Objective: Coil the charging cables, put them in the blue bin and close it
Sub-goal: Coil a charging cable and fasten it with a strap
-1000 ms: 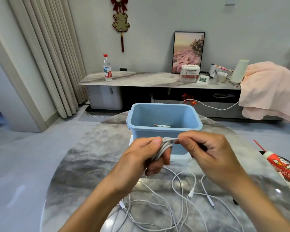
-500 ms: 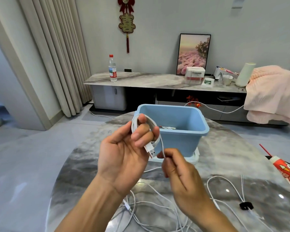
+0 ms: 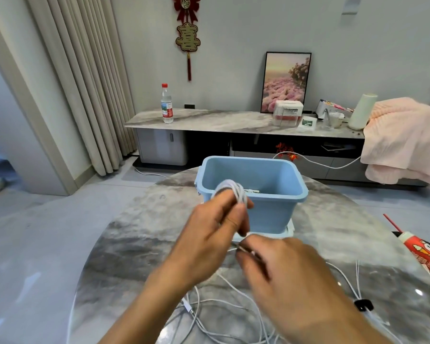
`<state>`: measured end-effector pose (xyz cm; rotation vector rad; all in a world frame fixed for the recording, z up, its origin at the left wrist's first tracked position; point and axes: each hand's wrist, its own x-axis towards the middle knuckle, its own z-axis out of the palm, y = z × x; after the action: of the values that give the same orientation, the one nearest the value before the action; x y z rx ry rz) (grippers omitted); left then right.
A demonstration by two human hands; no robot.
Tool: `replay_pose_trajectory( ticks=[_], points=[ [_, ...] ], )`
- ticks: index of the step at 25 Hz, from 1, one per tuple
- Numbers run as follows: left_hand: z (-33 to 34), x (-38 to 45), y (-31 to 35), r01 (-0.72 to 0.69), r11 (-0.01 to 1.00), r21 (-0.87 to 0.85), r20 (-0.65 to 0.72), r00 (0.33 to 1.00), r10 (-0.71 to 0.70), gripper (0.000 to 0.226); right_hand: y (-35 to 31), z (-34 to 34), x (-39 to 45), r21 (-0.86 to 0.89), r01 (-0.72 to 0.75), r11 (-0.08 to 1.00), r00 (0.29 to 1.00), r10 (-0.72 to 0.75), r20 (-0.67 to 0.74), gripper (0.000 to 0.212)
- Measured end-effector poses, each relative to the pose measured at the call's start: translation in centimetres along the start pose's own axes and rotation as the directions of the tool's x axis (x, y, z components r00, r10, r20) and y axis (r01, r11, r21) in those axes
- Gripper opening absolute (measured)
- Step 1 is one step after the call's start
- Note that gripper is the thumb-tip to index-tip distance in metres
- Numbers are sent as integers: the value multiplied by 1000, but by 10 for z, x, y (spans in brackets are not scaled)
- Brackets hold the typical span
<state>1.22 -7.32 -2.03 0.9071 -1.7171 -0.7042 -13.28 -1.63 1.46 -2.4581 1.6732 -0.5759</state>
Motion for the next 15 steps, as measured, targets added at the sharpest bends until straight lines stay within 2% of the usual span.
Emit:
replay_pose_trajectory(
  ticks=[1,3,5,8,11,13,15],
  points=[
    [4,-2,3,-34,997,74,76,997,28,17,7,-12,0,-88,32,996,994,-41,-102,30],
    [9,-5,10,-19,1000,23,159,987,15,25,26,-31,0,-163,110,980,954,-150,-260,21],
    [11,-5,15,43,989,-139,205,979,-14,34,42,-39,5,-74,232,970,933,-244,-265,18],
    [13,-6,19,147,941,-304,277,959,-60,32,62,-38,14,140,374,917,912,-336,-235,20],
    [14,-7,27,272,879,-393,339,931,-136,30,69,-32,20,413,305,858,944,-215,-250,35],
    [12,-6,33,342,791,-507,374,914,-155,31,74,-24,24,676,243,696,968,-126,-218,37],
    [9,-5,37,445,593,-671,412,889,-201,28,75,-13,29,855,168,490,984,-26,-178,33]
  ],
)
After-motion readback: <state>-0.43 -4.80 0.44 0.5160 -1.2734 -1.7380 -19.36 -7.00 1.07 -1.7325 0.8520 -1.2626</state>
